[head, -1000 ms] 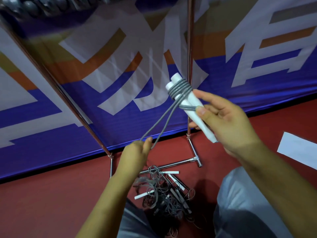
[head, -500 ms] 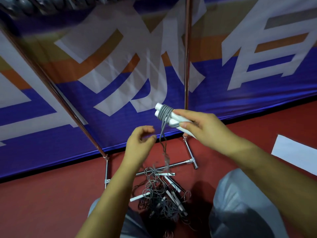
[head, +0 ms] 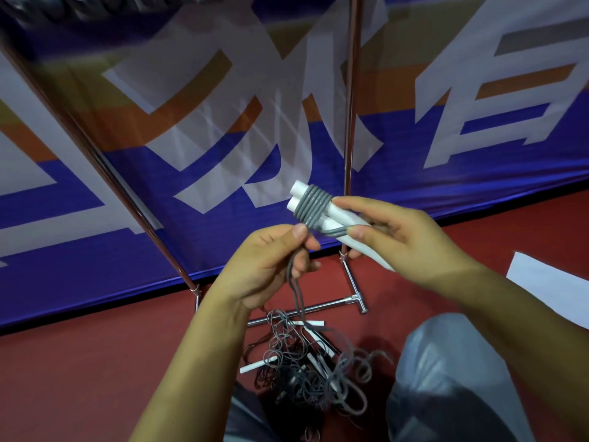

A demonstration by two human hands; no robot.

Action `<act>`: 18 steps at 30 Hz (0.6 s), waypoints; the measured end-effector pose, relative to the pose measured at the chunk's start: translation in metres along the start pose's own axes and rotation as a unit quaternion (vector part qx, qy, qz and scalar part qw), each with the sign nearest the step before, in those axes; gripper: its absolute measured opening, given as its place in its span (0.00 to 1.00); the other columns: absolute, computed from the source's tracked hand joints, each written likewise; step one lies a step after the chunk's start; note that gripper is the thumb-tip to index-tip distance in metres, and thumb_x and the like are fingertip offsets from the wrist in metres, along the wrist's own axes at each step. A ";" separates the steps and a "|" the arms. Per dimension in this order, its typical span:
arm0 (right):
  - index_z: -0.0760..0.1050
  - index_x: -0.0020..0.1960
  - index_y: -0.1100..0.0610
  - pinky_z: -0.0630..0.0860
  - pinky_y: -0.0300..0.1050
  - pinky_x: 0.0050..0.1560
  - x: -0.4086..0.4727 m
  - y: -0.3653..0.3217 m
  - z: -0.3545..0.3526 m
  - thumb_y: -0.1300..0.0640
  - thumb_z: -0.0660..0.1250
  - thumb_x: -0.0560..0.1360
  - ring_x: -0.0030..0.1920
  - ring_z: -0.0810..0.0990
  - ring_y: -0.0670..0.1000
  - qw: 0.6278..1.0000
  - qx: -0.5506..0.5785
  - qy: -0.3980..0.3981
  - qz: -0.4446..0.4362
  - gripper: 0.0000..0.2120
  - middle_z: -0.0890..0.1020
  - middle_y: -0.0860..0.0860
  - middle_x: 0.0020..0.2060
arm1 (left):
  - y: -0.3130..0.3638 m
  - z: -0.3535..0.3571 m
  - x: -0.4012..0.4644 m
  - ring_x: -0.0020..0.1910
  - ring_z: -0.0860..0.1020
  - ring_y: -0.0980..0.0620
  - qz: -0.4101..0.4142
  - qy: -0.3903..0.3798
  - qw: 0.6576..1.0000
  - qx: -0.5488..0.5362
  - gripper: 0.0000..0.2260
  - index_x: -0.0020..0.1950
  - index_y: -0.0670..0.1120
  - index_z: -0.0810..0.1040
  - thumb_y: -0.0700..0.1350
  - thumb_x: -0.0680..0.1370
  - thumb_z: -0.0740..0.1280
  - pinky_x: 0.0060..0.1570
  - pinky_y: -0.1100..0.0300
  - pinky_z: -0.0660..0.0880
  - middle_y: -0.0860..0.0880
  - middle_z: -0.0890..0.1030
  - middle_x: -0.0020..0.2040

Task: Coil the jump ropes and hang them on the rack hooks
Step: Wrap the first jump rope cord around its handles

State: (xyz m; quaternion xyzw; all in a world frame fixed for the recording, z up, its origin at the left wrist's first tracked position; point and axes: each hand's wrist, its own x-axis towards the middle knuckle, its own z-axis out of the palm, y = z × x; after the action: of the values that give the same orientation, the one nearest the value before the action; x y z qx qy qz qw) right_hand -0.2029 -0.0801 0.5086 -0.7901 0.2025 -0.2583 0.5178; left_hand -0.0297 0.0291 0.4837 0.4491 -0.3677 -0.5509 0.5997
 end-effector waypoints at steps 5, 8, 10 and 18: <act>0.76 0.57 0.43 0.79 0.48 0.47 -0.005 -0.011 0.003 0.58 0.65 0.72 0.39 0.85 0.51 0.991 0.134 0.008 0.016 0.16 0.86 0.49 0.44 | 0.007 0.004 -0.010 0.30 0.78 0.58 0.016 -0.040 0.999 -0.009 0.12 0.44 0.45 0.85 0.52 0.66 0.76 0.38 0.61 0.79 0.48 0.83 0.35; 0.76 0.56 0.45 0.80 0.43 0.43 -0.006 -0.012 0.001 0.56 0.65 0.69 0.37 0.84 0.51 0.983 0.181 -0.005 0.030 0.17 0.86 0.52 0.41 | 0.010 0.001 -0.015 0.33 0.79 0.57 0.029 -0.031 0.999 0.021 0.13 0.47 0.46 0.85 0.51 0.66 0.76 0.40 0.62 0.78 0.48 0.83 0.38; 0.77 0.57 0.45 0.80 0.44 0.42 -0.006 -0.013 -0.003 0.57 0.66 0.70 0.37 0.84 0.52 0.981 0.192 -0.019 0.028 0.16 0.85 0.52 0.41 | 0.013 -0.002 -0.018 0.32 0.78 0.57 0.049 -0.014 0.998 0.039 0.13 0.47 0.47 0.85 0.52 0.66 0.76 0.40 0.62 0.77 0.48 0.83 0.38; 0.80 0.55 0.40 0.79 0.39 0.39 -0.007 -0.015 -0.005 0.49 0.69 0.66 0.36 0.84 0.50 0.969 0.241 -0.059 0.004 0.17 0.85 0.52 0.40 | 0.017 0.005 -0.034 0.31 0.77 0.58 0.124 0.031 0.989 0.075 0.12 0.45 0.49 0.86 0.53 0.67 0.75 0.37 0.65 0.75 0.50 0.83 0.35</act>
State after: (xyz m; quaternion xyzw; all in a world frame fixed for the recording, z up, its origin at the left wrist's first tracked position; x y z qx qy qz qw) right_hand -0.2110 -0.0733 0.5229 -0.6549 0.1066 -0.2501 0.7052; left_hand -0.0333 0.0620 0.5038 0.4608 -0.4418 -0.4290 0.6391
